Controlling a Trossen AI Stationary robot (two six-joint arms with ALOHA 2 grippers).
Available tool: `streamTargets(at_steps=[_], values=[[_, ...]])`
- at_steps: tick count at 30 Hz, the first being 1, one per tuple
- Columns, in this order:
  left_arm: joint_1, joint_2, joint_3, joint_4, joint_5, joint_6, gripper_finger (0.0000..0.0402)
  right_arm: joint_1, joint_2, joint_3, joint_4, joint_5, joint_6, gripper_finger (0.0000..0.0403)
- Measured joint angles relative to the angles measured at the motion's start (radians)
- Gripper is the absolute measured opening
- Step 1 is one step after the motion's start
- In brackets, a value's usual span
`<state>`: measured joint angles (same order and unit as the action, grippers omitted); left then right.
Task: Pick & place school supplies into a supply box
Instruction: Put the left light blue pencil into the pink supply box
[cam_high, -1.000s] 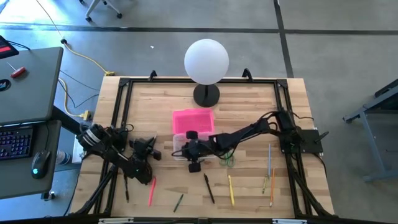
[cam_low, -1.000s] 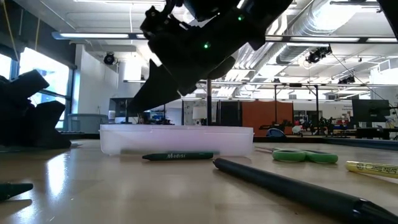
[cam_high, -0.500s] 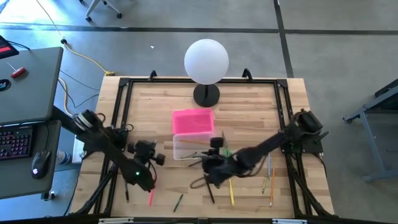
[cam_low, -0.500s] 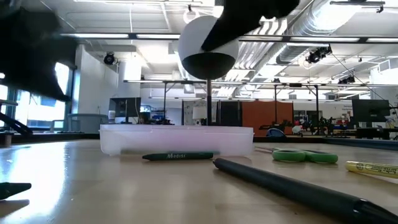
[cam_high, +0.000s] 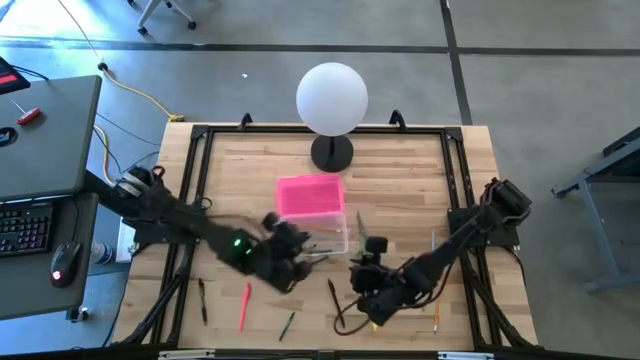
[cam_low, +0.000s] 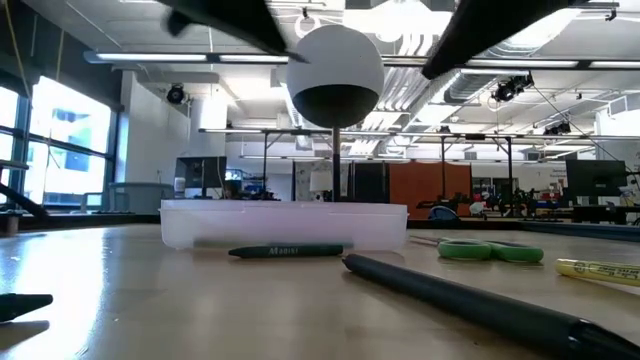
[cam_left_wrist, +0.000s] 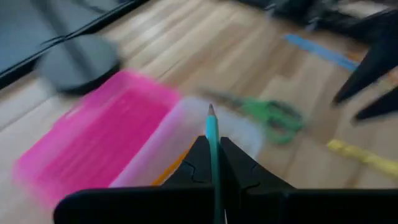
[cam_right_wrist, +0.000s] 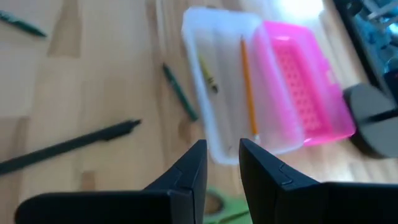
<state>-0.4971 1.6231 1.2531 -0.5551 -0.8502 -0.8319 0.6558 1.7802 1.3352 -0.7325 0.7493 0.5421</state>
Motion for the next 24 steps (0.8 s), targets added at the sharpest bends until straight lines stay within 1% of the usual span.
streamTargets(at_steps=[1, 3, 4, 7, 9, 11, 13, 15, 16, 19, 21, 24], values=[[0.03, 0.0, -0.012, 0.074, 0.035, 0.067, 0.0031, 0.009, 0.0, -0.005, -0.002, -0.004, 0.02, 0.0073], [0.09, 0.007, -0.041, 0.154, 0.097, 0.156, 0.003, 0.03, 0.0, -0.015, -0.019, -0.019, 0.067, 0.0073], [0.119, 0.02, -0.05, 0.177, 0.123, 0.174, 0.0031, 0.04, 0.0, -0.018, -0.037, -0.023, 0.093, 0.0073], [0.183, 0.062, -0.077, 0.164, 0.207, 0.192, 0.0033, 0.072, 0.0, -0.03, -0.076, -0.013, 0.16, 0.0073], [0.214, 0.11, -0.092, 0.22, 0.258, 0.229, 0.0034, 0.089, 0.0, -0.04, -0.102, -0.007, 0.201, 0.0073], [0.231, 0.16, -0.108, 0.22, 0.306, 0.266, 0.0035, 0.102, 0.0, -0.052, -0.125, 0.0, 0.235, 0.0073], [0.243, 0.218, -0.104, 0.284, 0.353, 0.29, 0.0035, 0.11, 0.0, -0.059, -0.14, 0.003, 0.266, 0.0073], [0.252, 0.246, -0.107, 0.305, 0.374, 0.325, 0.0035, 0.114, 0.0, -0.066, -0.153, 0.003, 0.294, 0.0073], [0.259, 0.265, -0.103, 0.361, 0.392, 0.349, 0.0036, 0.114, 0.0, -0.069, -0.155, 0.004, 0.305, 0.0073], [0.276, 0.282, -0.105, 0.396, 0.451, 0.427, 0.0036, 0.113, 0.0, -0.07, -0.162, 0.003, 0.314, 0.0073], [0.29, 0.296, -0.098, 0.451, 0.487, 0.465, 0.0036, 0.112, 0.0, -0.07, -0.16, 0.007, 0.312, 0.0073], [0.31, 0.296, -0.093, 0.426, 0.494, 0.502, 0.0037, 0.112, 0.0, -0.07, -0.168, 0.028, 0.314, 0.0073]])
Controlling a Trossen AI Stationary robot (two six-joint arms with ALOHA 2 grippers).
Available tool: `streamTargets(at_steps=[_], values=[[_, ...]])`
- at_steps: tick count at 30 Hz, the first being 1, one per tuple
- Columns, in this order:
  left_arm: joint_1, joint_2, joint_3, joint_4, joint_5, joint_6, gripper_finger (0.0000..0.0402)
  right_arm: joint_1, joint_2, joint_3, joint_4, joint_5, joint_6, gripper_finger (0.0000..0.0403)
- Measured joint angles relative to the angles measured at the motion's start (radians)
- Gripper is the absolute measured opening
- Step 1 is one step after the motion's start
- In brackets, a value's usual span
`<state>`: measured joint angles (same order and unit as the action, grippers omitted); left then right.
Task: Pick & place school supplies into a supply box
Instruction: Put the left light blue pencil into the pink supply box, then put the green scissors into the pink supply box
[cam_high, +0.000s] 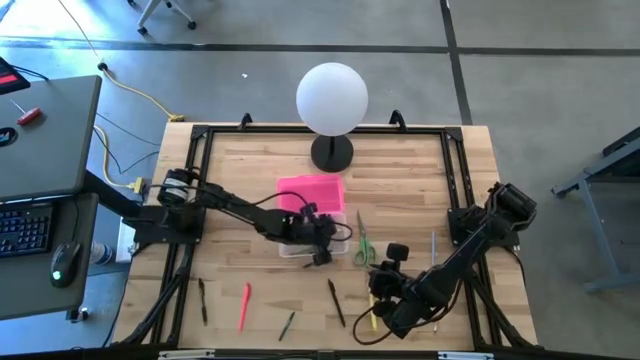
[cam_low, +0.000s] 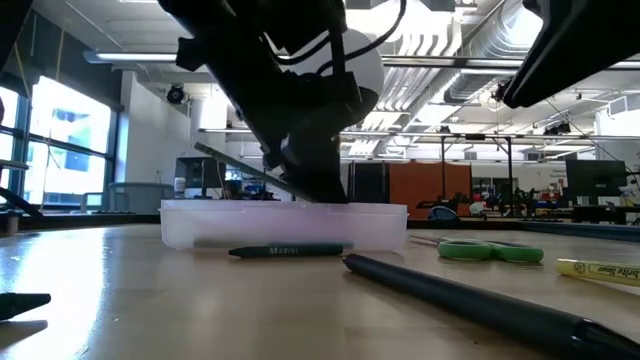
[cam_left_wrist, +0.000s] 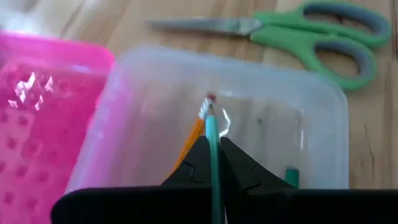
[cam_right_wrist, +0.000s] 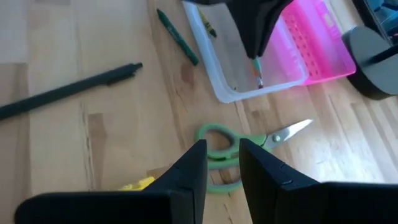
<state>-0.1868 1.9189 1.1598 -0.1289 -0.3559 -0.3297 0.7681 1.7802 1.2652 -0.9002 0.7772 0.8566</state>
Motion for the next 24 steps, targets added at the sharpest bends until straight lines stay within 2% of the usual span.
streamTargets(at_steps=[9, 19, 24], values=[[0.053, -0.001, 0.002, -0.037, 0.011, 0.015, 0.0041, -0.007, 0.0, 0.0, -0.012, -0.001, 0.006, 0.0073], [0.056, -0.001, 0.002, 0.014, 0.002, 0.044, 0.0128, -0.011, 0.0, 0.0, -0.013, 0.003, -0.001, 0.0073], [0.056, -0.013, 0.011, 0.058, -0.017, 0.088, 0.0148, -0.016, 0.0, -0.003, -0.004, 0.0, 0.034, 0.0073]])
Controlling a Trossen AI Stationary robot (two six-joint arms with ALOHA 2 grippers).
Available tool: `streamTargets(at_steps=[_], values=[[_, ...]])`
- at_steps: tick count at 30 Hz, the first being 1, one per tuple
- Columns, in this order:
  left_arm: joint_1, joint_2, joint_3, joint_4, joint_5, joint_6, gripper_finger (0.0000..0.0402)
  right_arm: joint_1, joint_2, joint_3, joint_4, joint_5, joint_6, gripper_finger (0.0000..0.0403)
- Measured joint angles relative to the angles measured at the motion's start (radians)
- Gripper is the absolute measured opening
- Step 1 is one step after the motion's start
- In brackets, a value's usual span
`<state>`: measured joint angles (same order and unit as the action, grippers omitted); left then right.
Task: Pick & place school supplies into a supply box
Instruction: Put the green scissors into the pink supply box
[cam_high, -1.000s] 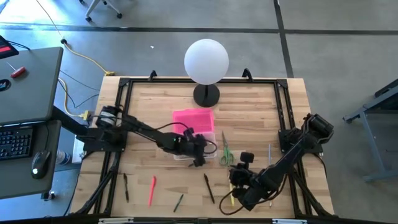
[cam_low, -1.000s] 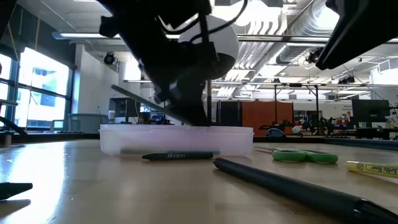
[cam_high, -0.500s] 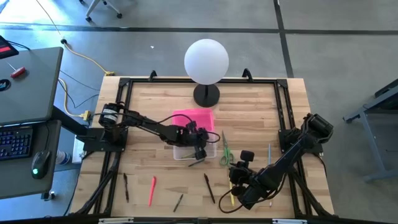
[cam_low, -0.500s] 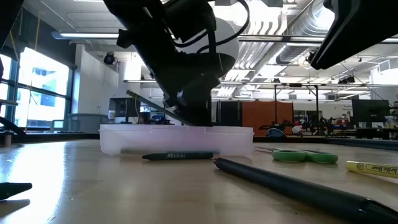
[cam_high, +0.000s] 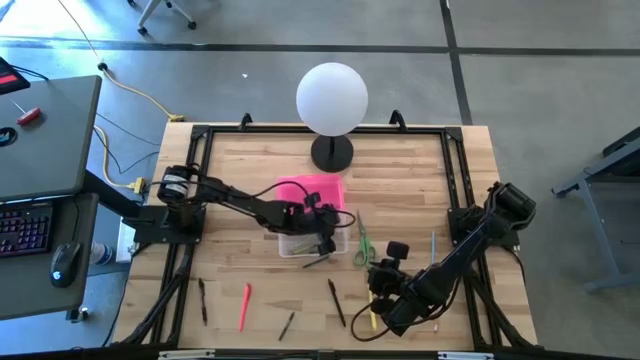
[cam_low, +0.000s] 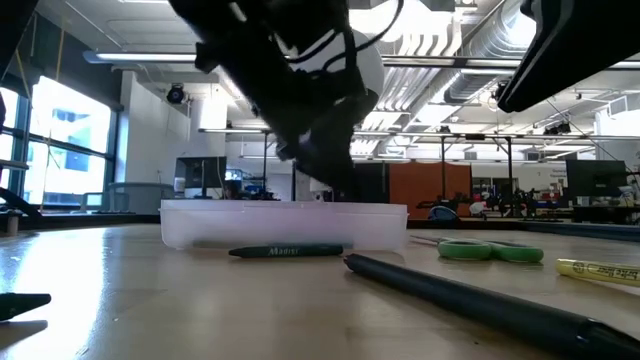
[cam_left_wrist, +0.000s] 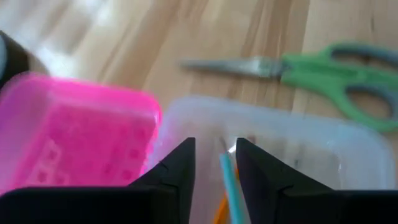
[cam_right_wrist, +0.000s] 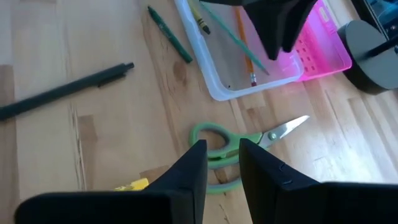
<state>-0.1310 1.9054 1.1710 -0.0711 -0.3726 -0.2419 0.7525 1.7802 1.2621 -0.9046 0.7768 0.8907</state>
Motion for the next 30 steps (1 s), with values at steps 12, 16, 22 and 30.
streamTargets(at_steps=[12, 16, 22, 30], values=[[-0.001, -0.025, 0.254, -0.165, -0.032, 0.036, 0.0149, -0.053, 0.0, -0.239, 0.155, -0.018, 0.361, 0.0073], [-0.014, -0.025, 0.341, -0.265, -0.034, 0.027, 0.0149, -0.111, 0.0, -0.308, 0.258, -0.055, 0.363, 0.0073], [-0.045, -0.025, 0.485, -0.497, -0.083, -0.024, 0.0149, -0.167, 0.0, -0.376, 0.353, -0.111, 0.369, 0.0073], [-0.13, -0.025, 0.638, -0.792, -0.202, -0.129, 0.0149, -0.192, -0.004, -0.485, 0.483, -0.073, 0.409, 0.007]])
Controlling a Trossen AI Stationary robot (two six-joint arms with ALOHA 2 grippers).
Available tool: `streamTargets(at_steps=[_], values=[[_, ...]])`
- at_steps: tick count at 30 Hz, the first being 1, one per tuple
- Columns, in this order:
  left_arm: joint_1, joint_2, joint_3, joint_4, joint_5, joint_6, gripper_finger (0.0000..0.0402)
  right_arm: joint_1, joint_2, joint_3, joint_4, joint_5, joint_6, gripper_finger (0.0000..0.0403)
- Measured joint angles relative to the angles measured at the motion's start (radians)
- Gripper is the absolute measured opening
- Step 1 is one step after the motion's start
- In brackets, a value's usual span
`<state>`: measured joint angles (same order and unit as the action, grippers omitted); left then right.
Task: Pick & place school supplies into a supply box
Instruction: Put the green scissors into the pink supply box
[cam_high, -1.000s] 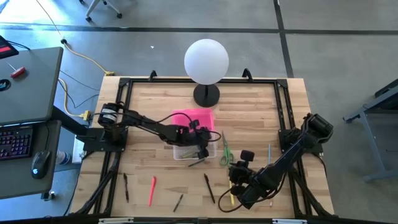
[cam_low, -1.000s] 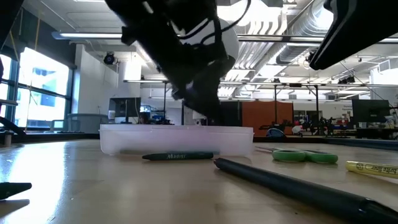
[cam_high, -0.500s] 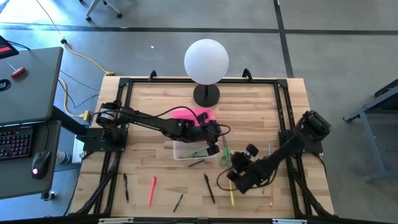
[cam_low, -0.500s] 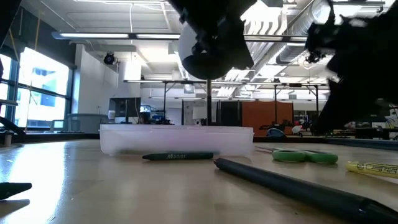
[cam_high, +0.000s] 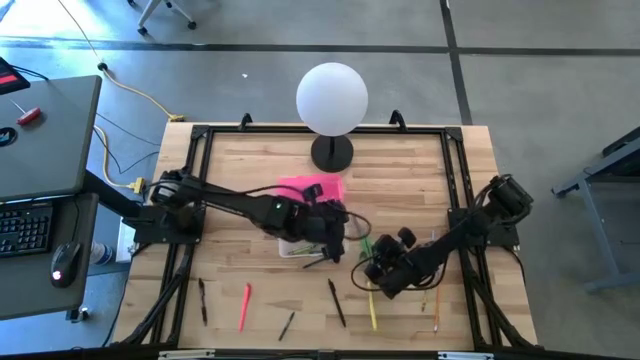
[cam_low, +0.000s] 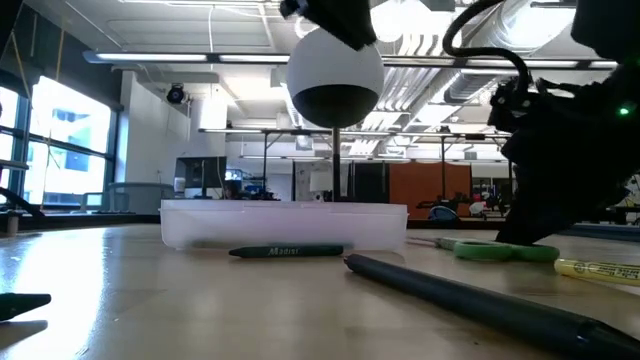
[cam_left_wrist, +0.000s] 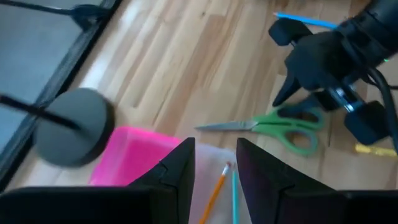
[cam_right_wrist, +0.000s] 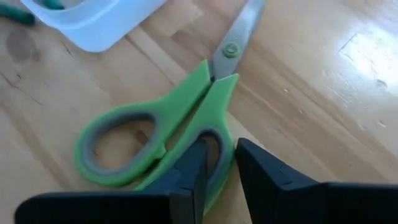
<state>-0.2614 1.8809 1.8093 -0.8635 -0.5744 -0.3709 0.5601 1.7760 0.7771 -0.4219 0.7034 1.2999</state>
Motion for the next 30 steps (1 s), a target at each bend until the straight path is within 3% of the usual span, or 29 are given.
streamTargets(at_steps=[6, 10, 15, 22, 26, 28, 30], values=[[-0.101, 0.0, 0.102, -0.24, -0.164, -0.162, 0.0149, -0.015, -0.001, -0.095, 0.134, 0.073, -0.066, 0.0014], [-0.189, 0.001, 0.151, -0.398, -0.267, -0.308, 0.0149, -0.016, -0.001, -0.096, 0.107, 0.105, -0.1, 0.0013], [-0.298, 0.001, 0.177, -0.557, -0.306, -0.511, 0.0149, 0.003, -0.048, -0.015, -0.11, 0.072, -0.213, 0.0006], [-0.435, 0.001, 0.183, -0.667, -0.311, -0.756, 0.0149, 0.018, -0.179, 0.164, -0.479, 0.266, -0.319, 0.0004], [-0.488, 0.001, 0.173, -0.658, -0.31, -0.807, 0.0149, 0.008, -0.248, 0.233, -0.414, 0.389, -0.635, 0.0003], [-0.506, 0.001, 0.173, -0.657, -0.321, -0.82, 0.0149, -0.015, -0.262, 0.241, -0.276, 0.35, -0.868, 0.0003], [-0.521, 0.001, 0.173, -0.657, -0.34, -0.821, 0.0149, -0.049, -0.264, 0.235, -0.112, 0.228, -1.079, 0.0003]])
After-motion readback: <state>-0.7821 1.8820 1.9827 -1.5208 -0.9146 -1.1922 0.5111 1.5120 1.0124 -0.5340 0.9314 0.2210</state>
